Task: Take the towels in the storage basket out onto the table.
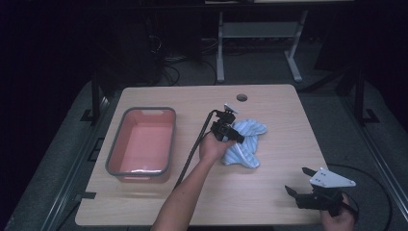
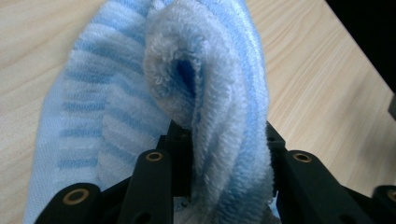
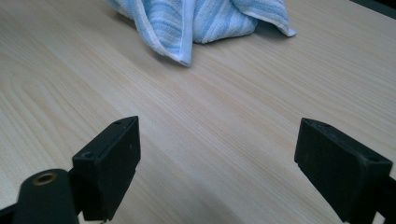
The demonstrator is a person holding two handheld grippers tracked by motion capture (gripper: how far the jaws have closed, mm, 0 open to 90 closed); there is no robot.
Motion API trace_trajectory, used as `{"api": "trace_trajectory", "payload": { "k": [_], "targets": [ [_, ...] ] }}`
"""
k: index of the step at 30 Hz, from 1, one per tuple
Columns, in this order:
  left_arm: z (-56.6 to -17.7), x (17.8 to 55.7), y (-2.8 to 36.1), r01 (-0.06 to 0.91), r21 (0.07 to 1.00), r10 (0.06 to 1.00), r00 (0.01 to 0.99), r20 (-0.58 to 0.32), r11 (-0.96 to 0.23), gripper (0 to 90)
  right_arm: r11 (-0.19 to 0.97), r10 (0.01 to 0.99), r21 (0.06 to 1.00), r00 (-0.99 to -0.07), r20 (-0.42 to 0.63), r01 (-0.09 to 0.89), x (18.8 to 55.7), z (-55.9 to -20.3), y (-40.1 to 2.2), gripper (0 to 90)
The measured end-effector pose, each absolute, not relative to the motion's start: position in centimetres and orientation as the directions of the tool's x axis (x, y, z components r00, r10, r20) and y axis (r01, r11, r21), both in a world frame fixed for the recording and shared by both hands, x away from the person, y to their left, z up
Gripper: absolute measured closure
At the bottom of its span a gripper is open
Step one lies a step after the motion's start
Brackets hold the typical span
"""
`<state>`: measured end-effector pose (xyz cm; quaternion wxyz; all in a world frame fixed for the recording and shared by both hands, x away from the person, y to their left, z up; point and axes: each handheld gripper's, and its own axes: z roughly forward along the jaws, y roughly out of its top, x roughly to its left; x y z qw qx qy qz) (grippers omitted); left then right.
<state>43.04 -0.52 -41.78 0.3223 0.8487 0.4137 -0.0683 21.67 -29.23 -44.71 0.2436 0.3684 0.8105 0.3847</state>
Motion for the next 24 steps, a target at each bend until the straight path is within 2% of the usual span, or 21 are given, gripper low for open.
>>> {"api": "trace_trajectory", "payload": {
  "k": [10, 19, 24],
  "targets": [
    [-41.96, 42.81, -0.44, 0.749, 0.496, 0.662, 0.643, -0.386, -0.439, 60.3, 0.439, 0.781, 0.801, -0.614, -0.116, 0.407, 21.58, -44.68, -29.0, 13.8],
    [-41.69, 42.66, -0.39, 0.749, 0.503, 0.657, 0.642, -0.395, -0.43, 52.3, 0.435, 0.783, 0.802, -0.611, -0.113, 0.409, 21.61, -44.69, -29.11, 13.8],
    [-41.17, 42.62, 0.01, 0.754, 0.512, 0.657, 0.635, -0.408, -0.411, 45.0, 0.431, 0.787, 0.803, -0.606, -0.112, 0.411, 21.61, -44.69, -29.13, 13.8]
  ]
}}
